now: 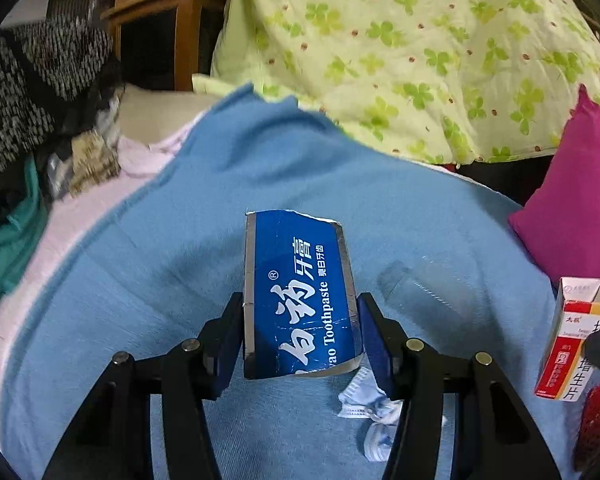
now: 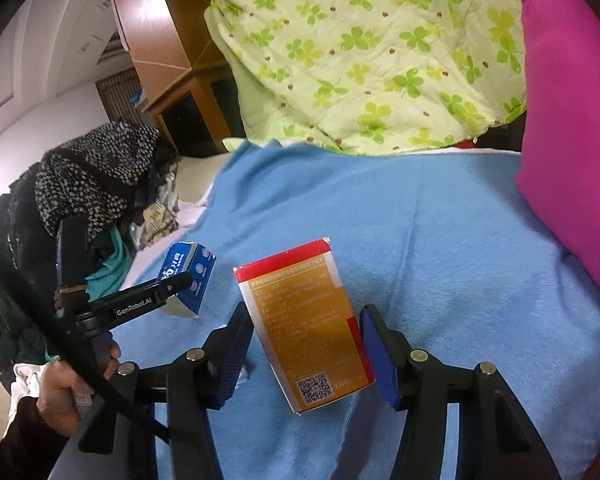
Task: Collect trash
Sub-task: 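Grasp the blue toothpaste box with the left tool while the right tool grasps the medicine box, then lift both boxes and carry them toward the red basket with both tools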
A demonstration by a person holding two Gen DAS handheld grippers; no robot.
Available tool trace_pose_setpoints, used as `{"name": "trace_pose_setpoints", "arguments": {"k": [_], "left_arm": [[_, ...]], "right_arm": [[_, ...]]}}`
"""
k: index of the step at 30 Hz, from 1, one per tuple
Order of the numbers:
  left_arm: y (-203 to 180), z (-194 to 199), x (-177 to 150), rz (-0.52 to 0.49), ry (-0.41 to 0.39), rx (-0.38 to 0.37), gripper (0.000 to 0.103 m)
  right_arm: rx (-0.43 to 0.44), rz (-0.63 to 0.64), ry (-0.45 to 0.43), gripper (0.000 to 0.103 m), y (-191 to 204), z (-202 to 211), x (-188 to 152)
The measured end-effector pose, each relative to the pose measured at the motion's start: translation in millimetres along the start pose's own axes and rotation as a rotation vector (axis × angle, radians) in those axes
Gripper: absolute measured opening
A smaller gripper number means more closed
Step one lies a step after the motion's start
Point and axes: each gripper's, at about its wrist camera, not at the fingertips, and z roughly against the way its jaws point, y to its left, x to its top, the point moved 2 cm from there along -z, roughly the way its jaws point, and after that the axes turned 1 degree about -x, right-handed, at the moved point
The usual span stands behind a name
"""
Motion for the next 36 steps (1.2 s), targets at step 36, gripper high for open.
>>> {"name": "trace_pose_setpoints", "arguments": {"k": [36], "left_arm": [[-119, 211, -28, -0.29, -0.269, -0.024, 0.057]], "right_arm": [[-0.056, -0.057, -0.261, 0.058, 10, 215, -45]]}}
